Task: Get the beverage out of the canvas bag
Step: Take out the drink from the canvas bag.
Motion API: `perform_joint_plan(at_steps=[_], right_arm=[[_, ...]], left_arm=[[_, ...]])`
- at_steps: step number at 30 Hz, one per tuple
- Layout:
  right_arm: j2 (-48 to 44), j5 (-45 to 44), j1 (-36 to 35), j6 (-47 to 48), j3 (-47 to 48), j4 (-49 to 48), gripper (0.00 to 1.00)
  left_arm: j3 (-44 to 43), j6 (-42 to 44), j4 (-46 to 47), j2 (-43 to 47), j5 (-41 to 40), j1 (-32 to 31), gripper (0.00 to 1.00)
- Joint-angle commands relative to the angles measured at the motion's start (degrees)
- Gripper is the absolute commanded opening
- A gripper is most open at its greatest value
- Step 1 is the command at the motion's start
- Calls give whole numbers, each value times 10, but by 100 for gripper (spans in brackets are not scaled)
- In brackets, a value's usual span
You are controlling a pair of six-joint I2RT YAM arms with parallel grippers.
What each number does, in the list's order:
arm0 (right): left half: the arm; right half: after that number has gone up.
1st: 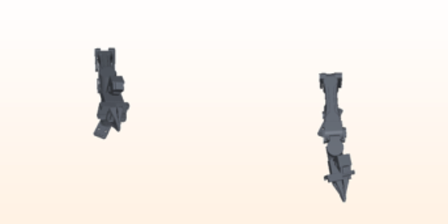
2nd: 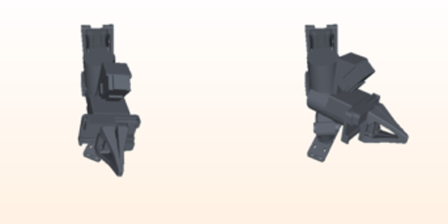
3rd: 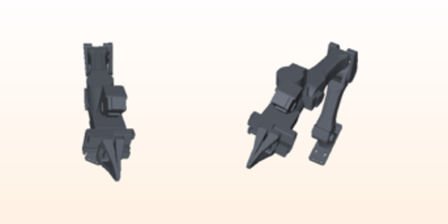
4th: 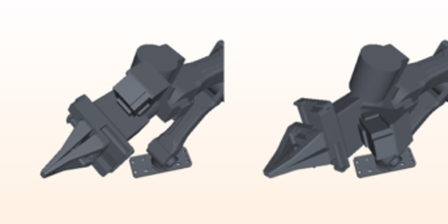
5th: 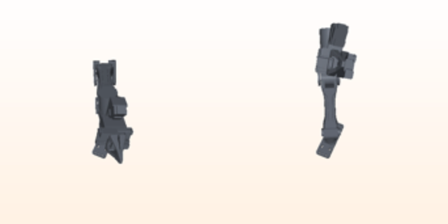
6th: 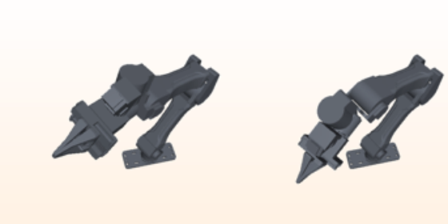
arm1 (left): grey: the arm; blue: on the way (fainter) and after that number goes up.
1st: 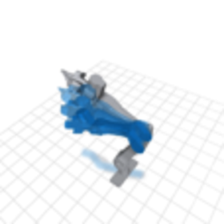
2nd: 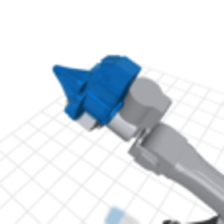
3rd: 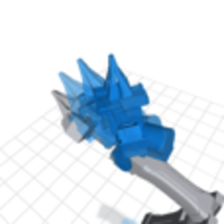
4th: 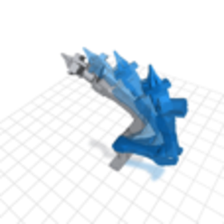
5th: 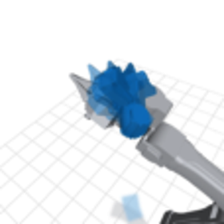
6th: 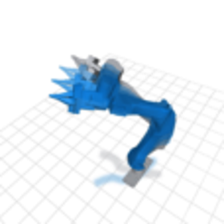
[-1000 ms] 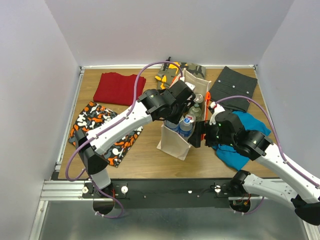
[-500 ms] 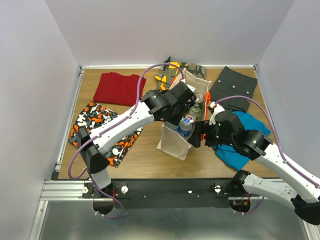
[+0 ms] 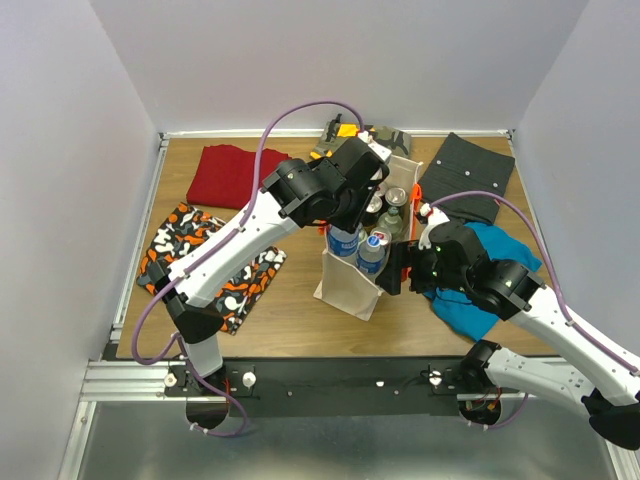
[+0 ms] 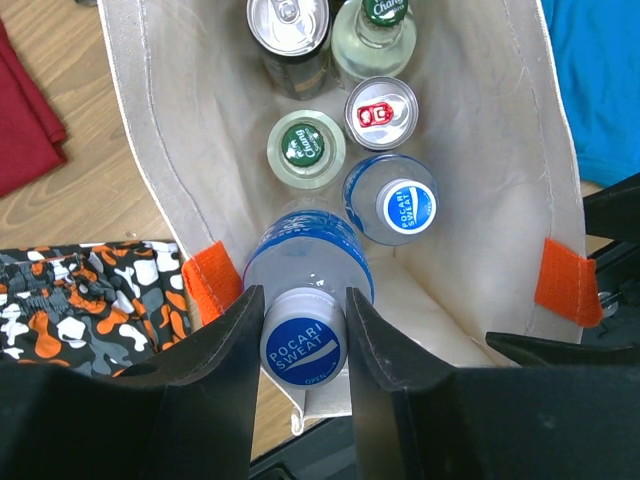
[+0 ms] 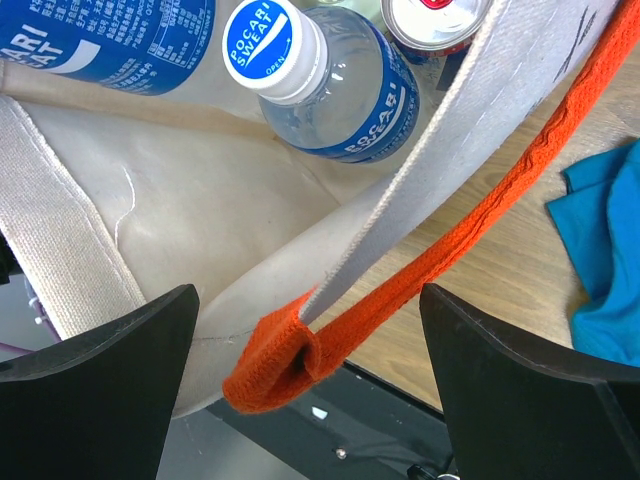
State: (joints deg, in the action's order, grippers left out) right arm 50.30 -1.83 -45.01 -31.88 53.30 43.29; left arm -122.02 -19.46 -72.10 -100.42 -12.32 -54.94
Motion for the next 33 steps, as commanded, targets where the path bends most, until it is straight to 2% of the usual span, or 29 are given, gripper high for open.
perform_joint_plan(at_steps=[1, 10, 33], right_arm=[[3, -15, -4, 15, 2, 34, 100], [7, -19, -4, 15, 7, 36, 100], [7, -31, -4, 21, 30, 35, 100]], left_arm=[[-26, 11, 9, 26, -4, 1, 0], [-42, 12, 11, 41, -17, 0, 0], [-52, 23, 86, 126, -62, 0, 0]])
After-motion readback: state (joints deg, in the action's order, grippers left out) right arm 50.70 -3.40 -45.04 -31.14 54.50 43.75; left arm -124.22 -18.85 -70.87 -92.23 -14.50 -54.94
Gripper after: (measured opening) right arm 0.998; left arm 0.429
